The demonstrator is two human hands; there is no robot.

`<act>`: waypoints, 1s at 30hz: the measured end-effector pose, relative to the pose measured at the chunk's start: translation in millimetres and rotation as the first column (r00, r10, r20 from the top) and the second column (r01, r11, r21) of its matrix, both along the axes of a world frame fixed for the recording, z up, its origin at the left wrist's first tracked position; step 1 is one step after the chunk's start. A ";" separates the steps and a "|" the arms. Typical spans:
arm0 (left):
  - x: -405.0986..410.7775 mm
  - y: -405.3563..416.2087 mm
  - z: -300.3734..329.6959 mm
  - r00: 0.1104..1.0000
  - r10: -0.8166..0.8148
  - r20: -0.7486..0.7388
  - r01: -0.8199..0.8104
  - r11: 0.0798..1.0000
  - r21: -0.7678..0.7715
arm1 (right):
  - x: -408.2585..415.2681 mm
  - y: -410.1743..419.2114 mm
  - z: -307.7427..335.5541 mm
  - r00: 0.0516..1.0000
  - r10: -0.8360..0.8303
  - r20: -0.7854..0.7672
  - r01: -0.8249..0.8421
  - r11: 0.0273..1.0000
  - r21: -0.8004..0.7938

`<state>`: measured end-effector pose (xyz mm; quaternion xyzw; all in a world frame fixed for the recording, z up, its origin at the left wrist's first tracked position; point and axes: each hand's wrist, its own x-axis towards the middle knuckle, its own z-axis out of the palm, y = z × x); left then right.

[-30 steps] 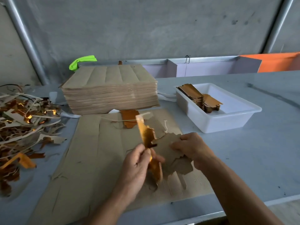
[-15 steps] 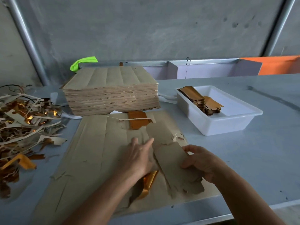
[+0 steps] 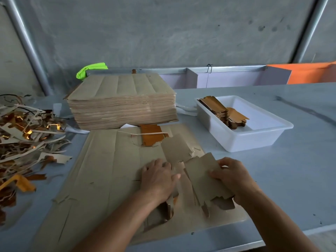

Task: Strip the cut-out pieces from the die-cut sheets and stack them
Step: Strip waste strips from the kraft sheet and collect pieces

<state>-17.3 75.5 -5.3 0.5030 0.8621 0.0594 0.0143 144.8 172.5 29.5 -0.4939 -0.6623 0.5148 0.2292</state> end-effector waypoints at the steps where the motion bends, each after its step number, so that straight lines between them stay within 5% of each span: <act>1: 0.4 5.4 0.4 0.998 0.014 -0.064 -0.014 1.000 0.000 | 0.8 -0.3 -0.4 1.000 0.014 -0.004 -0.014 1.000 -0.022; 10: -18.5 30.5 -1.7 0.959 -0.047 -0.281 0.102 0.977 0.185 | -2.7 -4.4 -7.0 0.994 0.058 -0.093 -0.069 0.992 -0.110; 16: -31.5 20.0 4.0 0.997 -0.062 -0.035 0.071 0.816 0.574 | -5.9 5.8 -11.7 0.998 0.016 -0.058 -0.012 0.997 0.074; 25: -37.4 -0.3 5.5 0.986 -0.005 0.167 -0.112 0.723 0.681 | -20.7 17.6 8.7 0.988 -0.108 -0.113 0.116 0.991 0.061; 30: -28.4 -6.3 -0.5 0.993 -0.115 -0.021 0.092 0.652 0.753 | -55.5 12.7 24.6 0.998 0.001 -0.071 -0.005 0.998 -0.061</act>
